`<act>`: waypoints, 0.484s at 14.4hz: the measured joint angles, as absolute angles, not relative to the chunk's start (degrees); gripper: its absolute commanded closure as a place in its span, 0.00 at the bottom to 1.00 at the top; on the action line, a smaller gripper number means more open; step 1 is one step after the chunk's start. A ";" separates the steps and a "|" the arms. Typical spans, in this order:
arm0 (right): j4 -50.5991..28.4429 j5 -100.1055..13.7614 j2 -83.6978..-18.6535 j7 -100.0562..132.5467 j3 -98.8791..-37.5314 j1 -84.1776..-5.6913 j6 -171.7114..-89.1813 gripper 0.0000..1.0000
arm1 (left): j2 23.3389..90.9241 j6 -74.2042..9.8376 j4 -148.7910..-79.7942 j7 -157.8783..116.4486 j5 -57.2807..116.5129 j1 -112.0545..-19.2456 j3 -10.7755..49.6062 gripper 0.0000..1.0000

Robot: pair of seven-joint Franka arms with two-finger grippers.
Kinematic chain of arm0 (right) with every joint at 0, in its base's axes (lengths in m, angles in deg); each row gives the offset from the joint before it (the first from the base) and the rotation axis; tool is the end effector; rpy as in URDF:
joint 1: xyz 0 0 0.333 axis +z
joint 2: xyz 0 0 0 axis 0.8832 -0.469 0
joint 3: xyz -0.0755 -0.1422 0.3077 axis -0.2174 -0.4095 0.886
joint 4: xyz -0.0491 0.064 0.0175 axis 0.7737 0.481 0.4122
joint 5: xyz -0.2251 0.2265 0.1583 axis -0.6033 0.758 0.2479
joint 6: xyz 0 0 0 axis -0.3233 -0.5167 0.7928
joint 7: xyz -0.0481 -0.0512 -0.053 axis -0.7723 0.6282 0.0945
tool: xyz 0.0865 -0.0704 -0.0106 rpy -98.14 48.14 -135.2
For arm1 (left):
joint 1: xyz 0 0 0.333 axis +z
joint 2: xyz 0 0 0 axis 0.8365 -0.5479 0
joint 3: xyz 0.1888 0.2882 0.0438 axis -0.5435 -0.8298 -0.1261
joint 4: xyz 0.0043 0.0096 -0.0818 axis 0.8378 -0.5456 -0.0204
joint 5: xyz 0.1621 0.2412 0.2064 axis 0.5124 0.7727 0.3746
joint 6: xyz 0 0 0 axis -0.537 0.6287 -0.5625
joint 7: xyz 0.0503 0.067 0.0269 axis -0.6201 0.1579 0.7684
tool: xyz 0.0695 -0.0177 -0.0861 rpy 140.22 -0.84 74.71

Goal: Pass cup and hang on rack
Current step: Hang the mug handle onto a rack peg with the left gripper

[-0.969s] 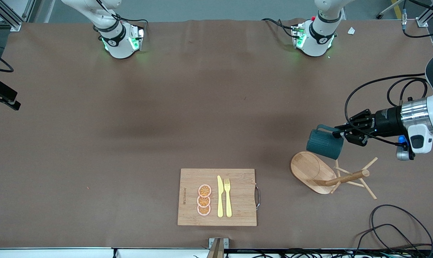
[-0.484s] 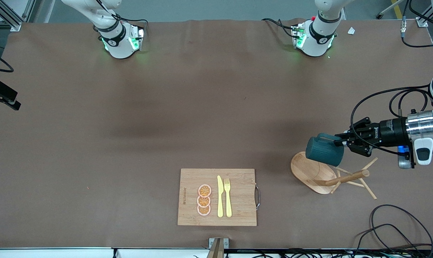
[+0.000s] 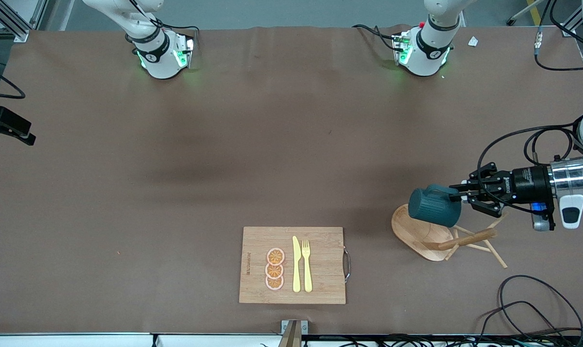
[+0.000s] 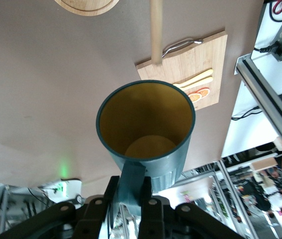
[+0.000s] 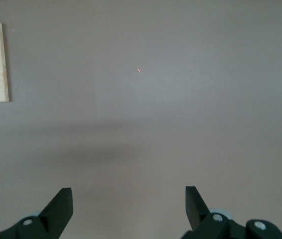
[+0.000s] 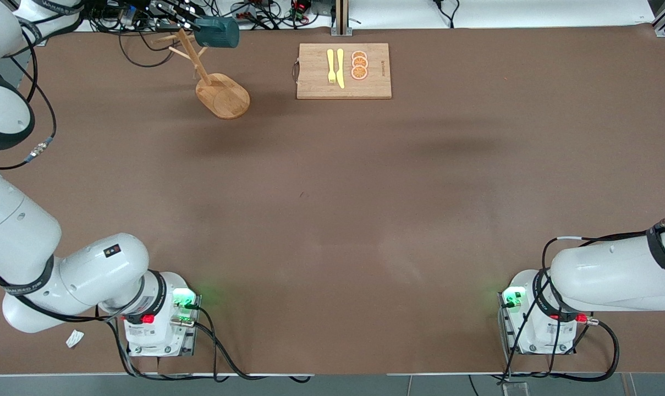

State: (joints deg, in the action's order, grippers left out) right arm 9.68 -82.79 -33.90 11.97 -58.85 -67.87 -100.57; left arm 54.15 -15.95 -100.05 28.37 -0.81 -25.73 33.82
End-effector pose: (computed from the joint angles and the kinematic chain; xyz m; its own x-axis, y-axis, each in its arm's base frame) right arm 0.5465 -0.0268 0.6758 0.9995 -0.0247 0.0207 -0.0255 -0.9989 0.0396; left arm 0.6504 -0.0033 0.4795 0.3560 0.5338 -0.7670 0.9325 -0.2568 0.2541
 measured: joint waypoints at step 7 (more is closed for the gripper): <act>9.64 -81.98 -34.75 11.96 -58.88 -67.89 -101.77 0.00 | 51.27 -15.96 -98.77 28.57 -1.13 -25.62 33.95 0.99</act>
